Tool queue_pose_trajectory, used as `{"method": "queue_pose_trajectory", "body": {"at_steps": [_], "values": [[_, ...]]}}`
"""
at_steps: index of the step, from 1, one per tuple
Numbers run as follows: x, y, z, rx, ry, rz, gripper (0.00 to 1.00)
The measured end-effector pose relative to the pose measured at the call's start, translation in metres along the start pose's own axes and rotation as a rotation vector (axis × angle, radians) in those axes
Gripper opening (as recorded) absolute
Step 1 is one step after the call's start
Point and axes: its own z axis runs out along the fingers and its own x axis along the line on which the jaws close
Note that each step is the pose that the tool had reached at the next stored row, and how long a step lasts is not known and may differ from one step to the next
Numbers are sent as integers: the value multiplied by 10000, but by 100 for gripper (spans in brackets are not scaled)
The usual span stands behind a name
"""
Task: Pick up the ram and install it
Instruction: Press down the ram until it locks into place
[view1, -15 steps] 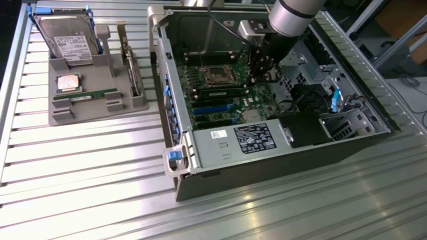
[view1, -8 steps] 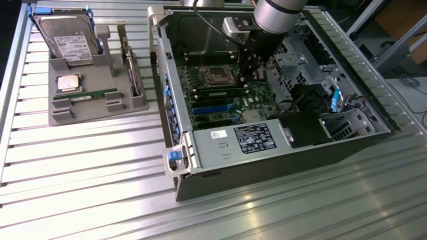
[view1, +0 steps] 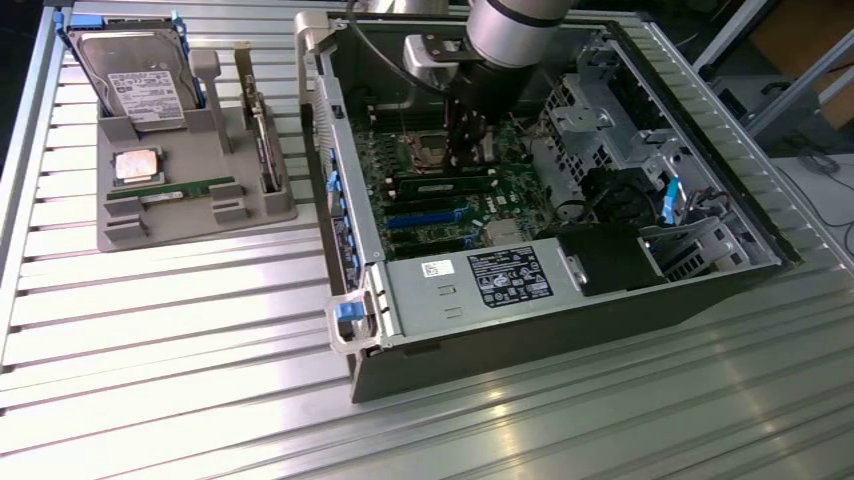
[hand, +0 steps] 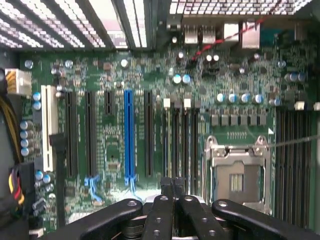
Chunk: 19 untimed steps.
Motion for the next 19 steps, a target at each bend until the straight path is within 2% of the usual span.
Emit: {"method": "queue_pose_trajectory", "body": {"at_steps": [4,5,7,9,19], "values": [[2,217,25,41,-1,-1,10],[4,324,45,52,-1,0,10],[5,416,70,56,-1,-2,10],[6,449,88,56,-1,0,10],[26,495,157,56,-1,-1,10]]}}
